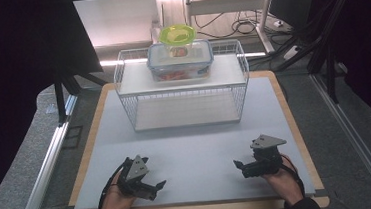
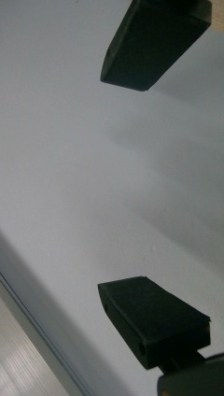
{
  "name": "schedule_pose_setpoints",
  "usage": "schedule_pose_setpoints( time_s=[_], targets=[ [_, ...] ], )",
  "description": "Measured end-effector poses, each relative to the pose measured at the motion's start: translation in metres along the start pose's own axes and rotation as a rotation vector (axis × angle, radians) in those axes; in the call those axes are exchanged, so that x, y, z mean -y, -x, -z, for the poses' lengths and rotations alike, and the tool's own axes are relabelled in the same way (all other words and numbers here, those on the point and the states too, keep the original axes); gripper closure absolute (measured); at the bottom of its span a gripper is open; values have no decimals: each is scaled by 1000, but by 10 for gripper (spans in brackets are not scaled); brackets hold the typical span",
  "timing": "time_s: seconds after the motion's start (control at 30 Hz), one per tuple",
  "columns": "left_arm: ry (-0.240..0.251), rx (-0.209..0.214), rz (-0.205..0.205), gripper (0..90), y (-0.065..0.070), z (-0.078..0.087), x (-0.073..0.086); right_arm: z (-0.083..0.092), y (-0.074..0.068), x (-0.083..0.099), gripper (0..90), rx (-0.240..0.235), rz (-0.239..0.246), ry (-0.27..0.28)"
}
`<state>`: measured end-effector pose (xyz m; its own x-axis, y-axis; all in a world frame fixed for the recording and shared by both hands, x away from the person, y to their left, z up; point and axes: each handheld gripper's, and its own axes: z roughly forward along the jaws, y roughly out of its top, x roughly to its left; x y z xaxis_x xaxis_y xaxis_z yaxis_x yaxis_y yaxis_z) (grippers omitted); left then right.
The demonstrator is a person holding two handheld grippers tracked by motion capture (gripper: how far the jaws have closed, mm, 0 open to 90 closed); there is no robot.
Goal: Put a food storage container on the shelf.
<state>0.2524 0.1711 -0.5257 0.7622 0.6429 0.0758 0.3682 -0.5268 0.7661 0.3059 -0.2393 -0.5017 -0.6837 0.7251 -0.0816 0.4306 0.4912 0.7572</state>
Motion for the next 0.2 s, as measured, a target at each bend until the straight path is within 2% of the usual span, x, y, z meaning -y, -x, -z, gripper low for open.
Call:
schedule_pose_setpoints(
  time_s=[0.2],
  targets=[
    [3, -1, 4, 29, -1, 0, 0, -3, 0, 1, 7, -5, -6, -14]
  ],
)
